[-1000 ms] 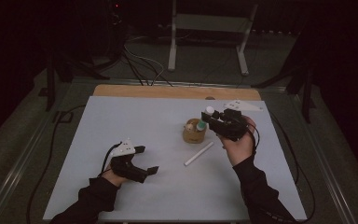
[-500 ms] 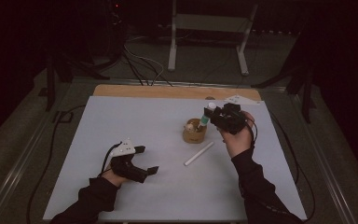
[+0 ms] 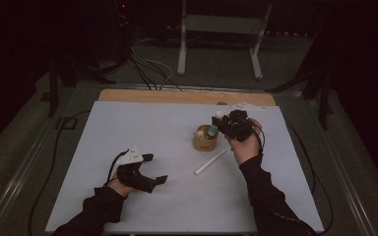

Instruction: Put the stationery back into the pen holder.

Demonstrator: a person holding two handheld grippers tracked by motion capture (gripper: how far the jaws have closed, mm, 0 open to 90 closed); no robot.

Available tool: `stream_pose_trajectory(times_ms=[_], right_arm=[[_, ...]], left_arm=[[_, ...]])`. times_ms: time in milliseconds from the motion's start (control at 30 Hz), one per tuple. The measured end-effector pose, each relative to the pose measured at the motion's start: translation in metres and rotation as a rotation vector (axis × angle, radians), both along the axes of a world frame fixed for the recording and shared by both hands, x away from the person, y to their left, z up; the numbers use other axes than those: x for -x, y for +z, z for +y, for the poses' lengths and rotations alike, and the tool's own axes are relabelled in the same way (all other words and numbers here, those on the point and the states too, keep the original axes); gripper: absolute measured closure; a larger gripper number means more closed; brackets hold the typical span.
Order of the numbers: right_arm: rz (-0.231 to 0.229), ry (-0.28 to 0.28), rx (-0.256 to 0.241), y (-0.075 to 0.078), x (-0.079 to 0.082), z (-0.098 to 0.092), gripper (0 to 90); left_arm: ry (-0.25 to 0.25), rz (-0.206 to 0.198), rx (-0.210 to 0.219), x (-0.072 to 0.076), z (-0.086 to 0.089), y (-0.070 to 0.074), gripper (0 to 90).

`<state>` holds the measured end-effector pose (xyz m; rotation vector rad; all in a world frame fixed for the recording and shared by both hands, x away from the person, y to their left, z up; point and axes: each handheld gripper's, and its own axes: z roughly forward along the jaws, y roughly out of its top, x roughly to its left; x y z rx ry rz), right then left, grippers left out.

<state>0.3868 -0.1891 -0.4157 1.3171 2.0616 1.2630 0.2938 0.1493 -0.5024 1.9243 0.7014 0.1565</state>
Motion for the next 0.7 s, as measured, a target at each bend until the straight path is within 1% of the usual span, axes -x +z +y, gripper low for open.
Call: stream_pose_trajectory(times_ms=[300,400,700], right_arm=[[0.034,-0.002,0.009,-0.012,-0.004,0.003,65.0],[0.054,-0.004,0.006,-0.016,-0.006,0.003,64.9],[0.103,-0.004,0.024,-0.027,-0.012,0.005,64.8]], left_arm=[[-0.001,0.0,-0.002,0.0,0.0,0.0,0.3],[0.0,0.001,-0.002,0.0,0.0,0.0,0.2],[-0.002,0.004,0.005,0.0,0.0,0.0,0.2]])
